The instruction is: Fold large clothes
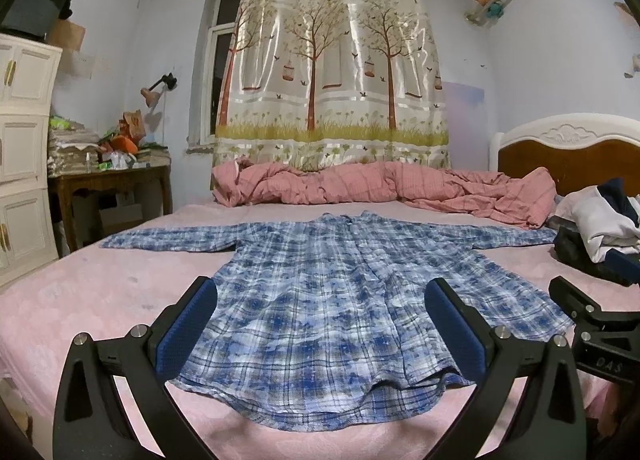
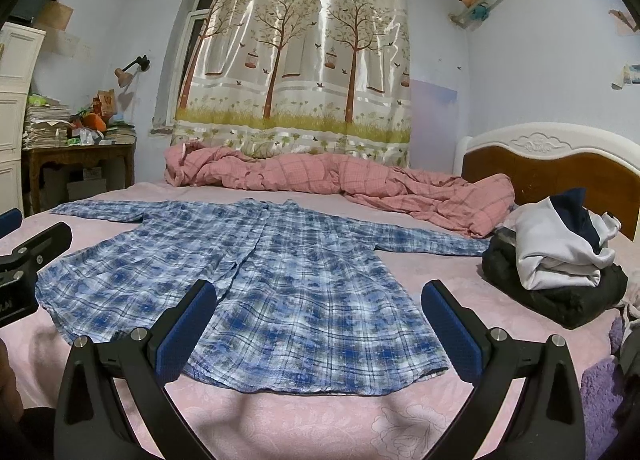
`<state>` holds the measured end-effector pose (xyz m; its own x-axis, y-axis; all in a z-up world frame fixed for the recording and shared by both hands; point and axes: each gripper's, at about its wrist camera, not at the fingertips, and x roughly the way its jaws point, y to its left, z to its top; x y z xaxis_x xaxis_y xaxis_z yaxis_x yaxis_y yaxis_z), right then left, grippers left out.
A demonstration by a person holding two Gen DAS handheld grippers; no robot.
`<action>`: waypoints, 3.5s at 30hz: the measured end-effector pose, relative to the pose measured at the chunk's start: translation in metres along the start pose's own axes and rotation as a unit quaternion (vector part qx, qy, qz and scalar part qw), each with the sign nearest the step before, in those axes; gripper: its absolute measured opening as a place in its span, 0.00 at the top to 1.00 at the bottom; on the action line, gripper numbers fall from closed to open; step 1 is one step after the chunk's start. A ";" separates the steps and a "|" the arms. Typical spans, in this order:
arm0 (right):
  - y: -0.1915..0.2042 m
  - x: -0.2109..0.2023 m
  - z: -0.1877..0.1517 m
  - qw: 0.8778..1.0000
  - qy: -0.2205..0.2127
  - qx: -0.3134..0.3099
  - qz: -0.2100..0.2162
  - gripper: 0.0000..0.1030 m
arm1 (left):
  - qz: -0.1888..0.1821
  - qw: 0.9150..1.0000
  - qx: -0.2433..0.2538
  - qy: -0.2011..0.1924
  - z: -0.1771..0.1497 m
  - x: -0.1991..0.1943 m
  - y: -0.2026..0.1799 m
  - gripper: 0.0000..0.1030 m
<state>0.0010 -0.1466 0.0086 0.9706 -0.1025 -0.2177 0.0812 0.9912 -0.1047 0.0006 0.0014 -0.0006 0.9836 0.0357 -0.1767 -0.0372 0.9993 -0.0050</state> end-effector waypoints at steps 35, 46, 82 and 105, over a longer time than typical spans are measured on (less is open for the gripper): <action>-0.021 -0.007 0.007 0.999 0.020 0.036 0.015 0.00 | 0.030 0.998 0.033 -0.032 0.006 -0.022 0.004 0.00; -0.031 0.009 -0.004 0.995 0.089 0.039 0.019 0.00 | 0.027 0.998 0.057 0.006 0.004 -0.031 0.015 0.00; -0.028 0.116 -0.058 0.970 0.222 -0.064 0.078 0.93 | 0.054 0.972 0.140 0.181 -0.072 0.095 0.040 0.94; -0.025 0.299 -0.003 0.960 0.269 0.013 0.081 0.95 | 0.025 0.943 0.101 0.317 -0.032 0.290 0.054 0.52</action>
<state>0.2887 -0.2026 -0.0566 0.7136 0.0314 -0.6998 -0.0486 0.9988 -0.0047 0.2787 0.0657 -0.0834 0.6754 0.1335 -0.7252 0.0166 0.9805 0.1959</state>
